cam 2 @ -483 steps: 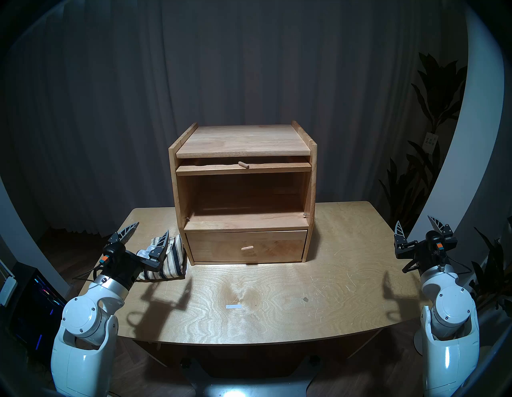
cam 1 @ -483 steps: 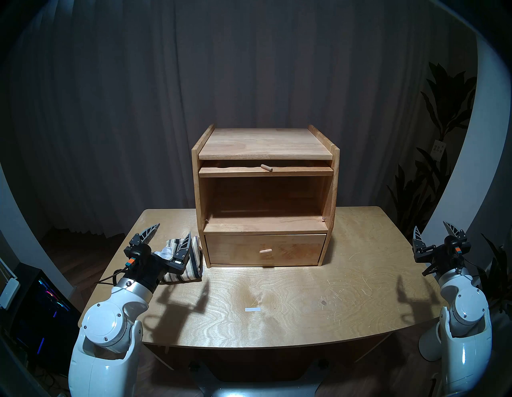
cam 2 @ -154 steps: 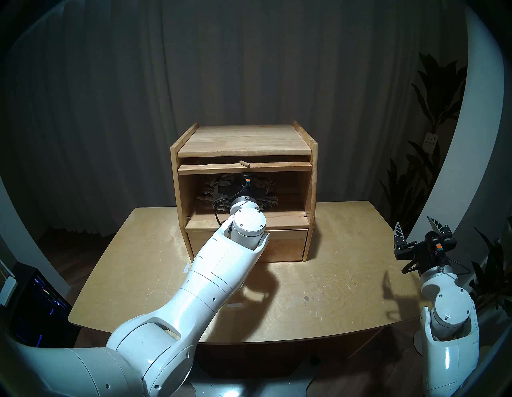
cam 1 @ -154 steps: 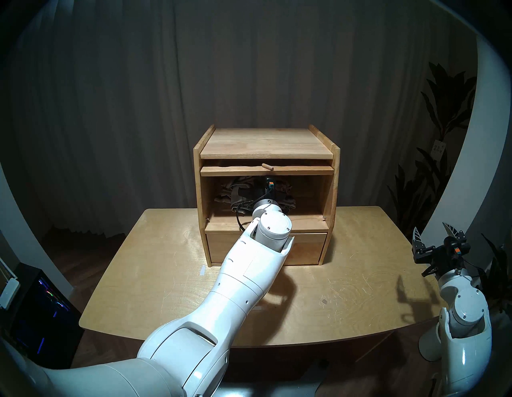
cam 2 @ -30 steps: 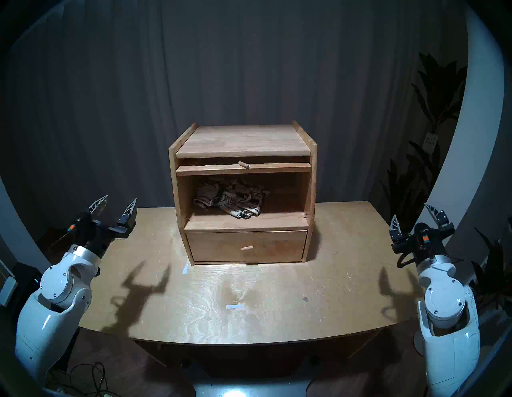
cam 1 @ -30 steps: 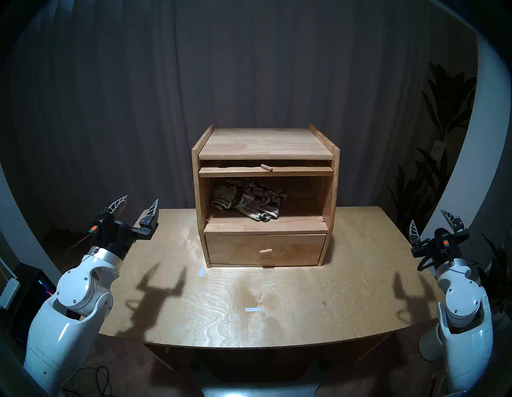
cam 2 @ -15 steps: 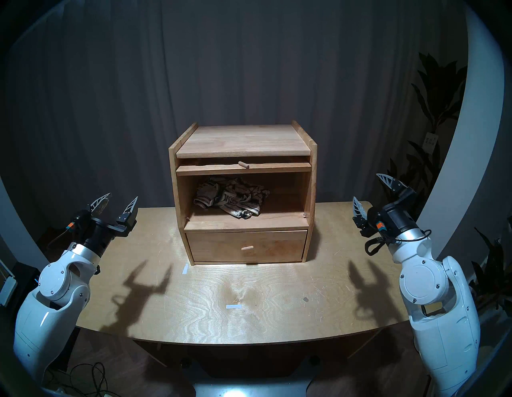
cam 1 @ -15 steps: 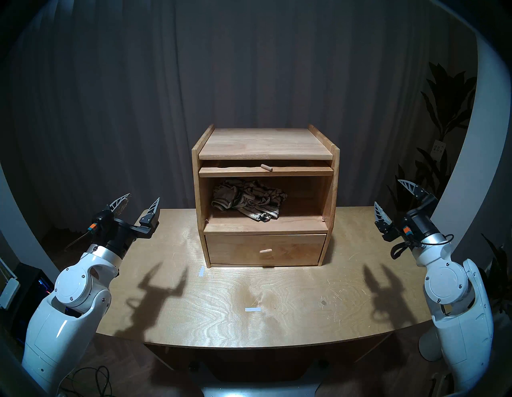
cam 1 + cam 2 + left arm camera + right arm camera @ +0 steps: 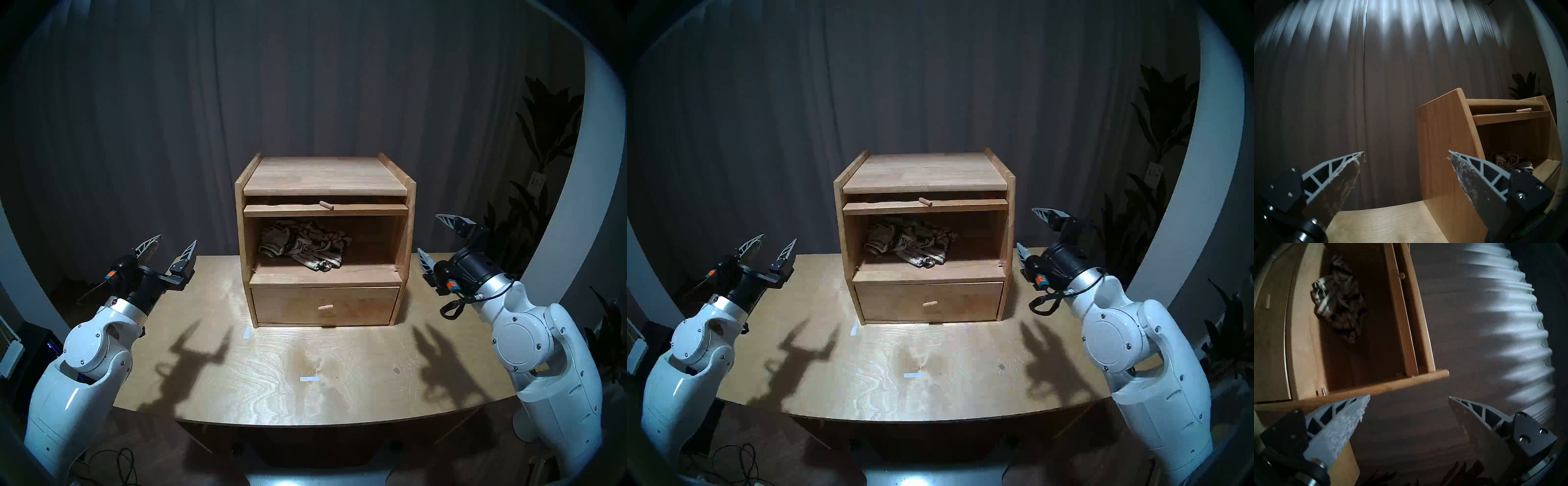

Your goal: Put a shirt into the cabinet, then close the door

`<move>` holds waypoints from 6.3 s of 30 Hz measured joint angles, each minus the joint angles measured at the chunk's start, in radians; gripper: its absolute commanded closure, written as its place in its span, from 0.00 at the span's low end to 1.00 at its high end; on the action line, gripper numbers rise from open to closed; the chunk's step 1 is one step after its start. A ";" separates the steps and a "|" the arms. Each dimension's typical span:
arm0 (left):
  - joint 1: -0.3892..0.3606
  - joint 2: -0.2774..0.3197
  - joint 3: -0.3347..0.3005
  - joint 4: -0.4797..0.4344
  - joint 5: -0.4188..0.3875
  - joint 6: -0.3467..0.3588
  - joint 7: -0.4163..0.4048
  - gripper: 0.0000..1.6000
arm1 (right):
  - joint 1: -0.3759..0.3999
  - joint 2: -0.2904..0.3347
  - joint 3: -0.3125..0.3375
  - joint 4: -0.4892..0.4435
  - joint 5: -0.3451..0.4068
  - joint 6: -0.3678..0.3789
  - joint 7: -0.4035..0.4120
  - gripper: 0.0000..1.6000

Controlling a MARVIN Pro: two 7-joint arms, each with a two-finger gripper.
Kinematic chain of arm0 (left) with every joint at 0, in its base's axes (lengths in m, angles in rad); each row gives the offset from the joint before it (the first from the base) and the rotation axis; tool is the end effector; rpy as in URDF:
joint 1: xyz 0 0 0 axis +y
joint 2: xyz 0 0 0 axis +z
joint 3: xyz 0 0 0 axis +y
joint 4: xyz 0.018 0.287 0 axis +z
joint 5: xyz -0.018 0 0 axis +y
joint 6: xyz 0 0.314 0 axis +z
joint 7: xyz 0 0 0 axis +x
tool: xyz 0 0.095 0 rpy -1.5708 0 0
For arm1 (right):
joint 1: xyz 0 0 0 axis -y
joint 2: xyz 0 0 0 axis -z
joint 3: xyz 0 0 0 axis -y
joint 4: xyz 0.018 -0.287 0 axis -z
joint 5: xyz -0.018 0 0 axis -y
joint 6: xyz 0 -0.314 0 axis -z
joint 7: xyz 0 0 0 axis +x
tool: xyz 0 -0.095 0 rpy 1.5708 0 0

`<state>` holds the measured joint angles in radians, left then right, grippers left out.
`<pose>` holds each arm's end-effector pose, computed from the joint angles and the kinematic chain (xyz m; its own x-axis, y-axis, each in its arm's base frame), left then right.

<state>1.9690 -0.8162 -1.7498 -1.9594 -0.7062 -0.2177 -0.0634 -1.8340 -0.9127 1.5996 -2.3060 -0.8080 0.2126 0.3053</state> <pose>0.3394 0.1474 -0.1883 -0.2266 -0.0231 0.9737 -0.1998 -0.9774 -0.0696 0.3285 -0.0372 -0.1313 -0.2480 0.9585 0.1404 0.0230 -0.1391 0.9900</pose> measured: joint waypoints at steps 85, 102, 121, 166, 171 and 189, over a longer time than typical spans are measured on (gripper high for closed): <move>0.002 0.020 -0.025 0.021 -0.061 -0.009 -0.099 0.00 | 0.538 -0.386 -0.554 0.503 -0.435 0.235 -0.156 0.00; 0.002 0.020 -0.025 0.022 -0.060 -0.009 -0.098 0.00 | 0.613 -0.393 -0.555 0.617 -0.475 0.226 -0.148 0.00; 0.002 0.020 -0.026 0.022 -0.059 -0.009 -0.098 0.00 | 0.593 -0.405 -0.574 0.531 -0.482 0.269 -0.146 1.00; 0.002 0.020 -0.026 0.022 -0.058 -0.009 -0.098 0.00 | 0.469 -0.366 -0.604 0.388 -0.550 0.389 -0.151 1.00; 0.002 0.020 -0.026 0.022 -0.058 -0.009 -0.098 0.00 | 0.449 -0.373 -0.606 0.367 -0.543 0.400 -0.157 1.00; 0.002 0.020 -0.026 0.022 -0.058 -0.009 -0.098 0.00 | 0.414 -0.379 -0.640 0.322 -0.548 0.454 -0.162 1.00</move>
<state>1.9708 -0.7965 -1.7757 -1.9377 -0.7642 -0.2271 -0.1616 -1.4197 -1.2918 0.9597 -1.9838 -1.3558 0.6662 0.1435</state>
